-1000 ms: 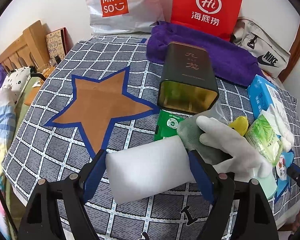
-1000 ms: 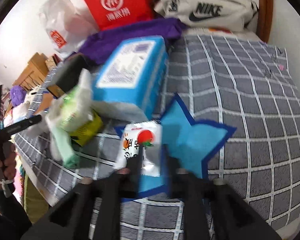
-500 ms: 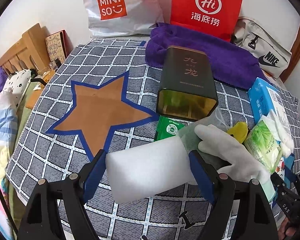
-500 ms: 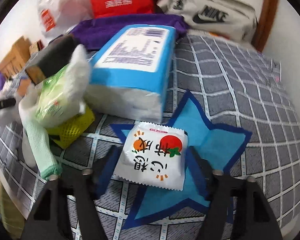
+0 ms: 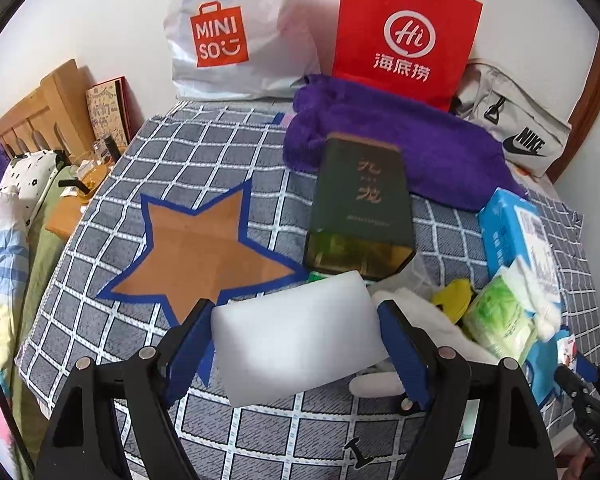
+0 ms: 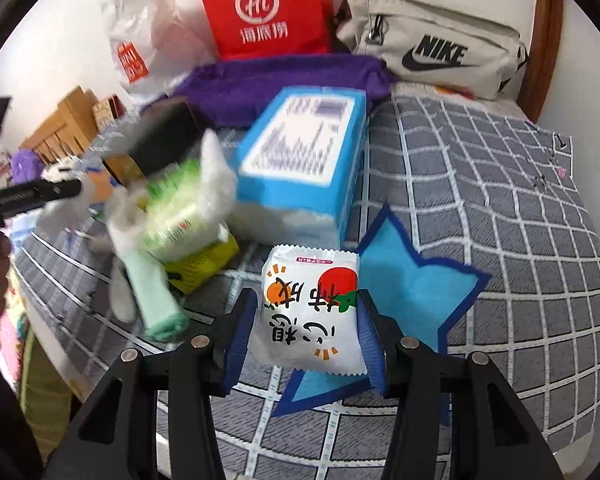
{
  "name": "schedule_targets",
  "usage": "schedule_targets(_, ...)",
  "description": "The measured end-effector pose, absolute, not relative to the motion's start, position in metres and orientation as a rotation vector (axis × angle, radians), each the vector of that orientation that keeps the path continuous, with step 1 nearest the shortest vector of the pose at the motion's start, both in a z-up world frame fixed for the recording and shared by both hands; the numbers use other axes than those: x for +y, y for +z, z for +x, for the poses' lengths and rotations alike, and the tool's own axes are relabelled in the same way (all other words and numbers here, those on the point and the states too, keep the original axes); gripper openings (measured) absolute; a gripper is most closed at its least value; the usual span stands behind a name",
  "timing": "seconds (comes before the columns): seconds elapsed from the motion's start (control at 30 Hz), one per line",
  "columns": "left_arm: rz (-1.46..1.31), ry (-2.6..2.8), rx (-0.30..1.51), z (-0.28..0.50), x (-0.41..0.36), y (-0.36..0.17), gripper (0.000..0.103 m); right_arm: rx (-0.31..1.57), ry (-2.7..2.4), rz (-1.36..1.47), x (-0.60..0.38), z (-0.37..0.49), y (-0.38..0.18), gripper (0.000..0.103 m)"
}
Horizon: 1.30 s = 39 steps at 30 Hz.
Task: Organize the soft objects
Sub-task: 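Carry block and packet onto the purple towel and open both grippers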
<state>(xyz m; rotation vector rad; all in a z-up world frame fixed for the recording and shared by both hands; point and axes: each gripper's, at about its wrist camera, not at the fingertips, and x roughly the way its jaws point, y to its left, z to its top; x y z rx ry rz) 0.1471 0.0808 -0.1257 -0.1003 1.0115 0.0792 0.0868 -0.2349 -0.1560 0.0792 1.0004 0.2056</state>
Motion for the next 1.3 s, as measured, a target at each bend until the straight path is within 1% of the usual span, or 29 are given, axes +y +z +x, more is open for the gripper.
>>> schedule_targets(0.4, -0.080, 0.040, 0.946, 0.164, 0.074, -0.090, 0.081, 0.871, 0.215, 0.058, -0.246, 0.117, -0.094, 0.049)
schedule_targets(0.6, -0.072, 0.036, 0.923, 0.180, 0.072, -0.075, 0.081, 0.853, 0.241, 0.054, -0.239, 0.144, -0.074, 0.049)
schedule_targets(0.9, -0.045, 0.024, 0.887, 0.209, 0.061, -0.057, 0.081, 0.825, 0.273, 0.062, -0.228, 0.184, -0.061, 0.049)
schedule_targets(1.3, -0.059, -0.010, 0.886, 0.260, 0.054, -0.052, 0.081, 0.814, 0.269, 0.074, -0.231, 0.254, -0.053, 0.049)
